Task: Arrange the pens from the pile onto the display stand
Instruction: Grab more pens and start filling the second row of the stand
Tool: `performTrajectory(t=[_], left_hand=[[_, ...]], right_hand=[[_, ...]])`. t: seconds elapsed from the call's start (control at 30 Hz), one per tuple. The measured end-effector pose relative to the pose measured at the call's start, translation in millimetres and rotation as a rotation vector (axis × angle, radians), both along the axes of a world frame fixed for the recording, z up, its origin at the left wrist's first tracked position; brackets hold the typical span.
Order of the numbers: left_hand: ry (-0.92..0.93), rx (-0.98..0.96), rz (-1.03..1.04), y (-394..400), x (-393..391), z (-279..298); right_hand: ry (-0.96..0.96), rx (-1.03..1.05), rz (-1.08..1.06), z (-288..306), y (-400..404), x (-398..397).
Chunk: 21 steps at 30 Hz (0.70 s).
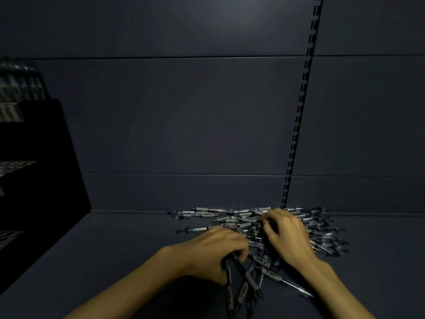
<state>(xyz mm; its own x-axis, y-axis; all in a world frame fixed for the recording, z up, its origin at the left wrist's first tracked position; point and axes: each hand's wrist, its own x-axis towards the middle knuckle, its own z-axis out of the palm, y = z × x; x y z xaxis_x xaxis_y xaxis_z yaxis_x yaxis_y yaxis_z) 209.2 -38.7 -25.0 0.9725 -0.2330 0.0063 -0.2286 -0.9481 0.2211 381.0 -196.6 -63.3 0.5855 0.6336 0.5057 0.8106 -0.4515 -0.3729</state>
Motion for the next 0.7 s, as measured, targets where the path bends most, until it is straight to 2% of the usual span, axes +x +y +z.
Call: performTrajectory(t=[0.13, 0.33, 0.5, 0.7], left_hand=[[-0.029, -0.002, 0.030, 5.3, 2.1, -5.9], [0.005, -0.127, 0.111, 11.3, -2.6, -8.3], [0.032, 0.115, 0.044, 7.6, 8.4, -4.4], [-0.057, 0.219, 0.047, 9.6, 21.3, -12.6]], right_hand=[[-0.009, -0.012, -0.001, -0.9, 0.3, -0.3], [-0.014, -0.012, -0.004, -0.8, -0.3, -1.5], [-0.015, -0.016, -0.005, -1.8, 0.3, -1.0], [-0.013, -0.006, -0.010, -3.8, 0.1, 1.8]])
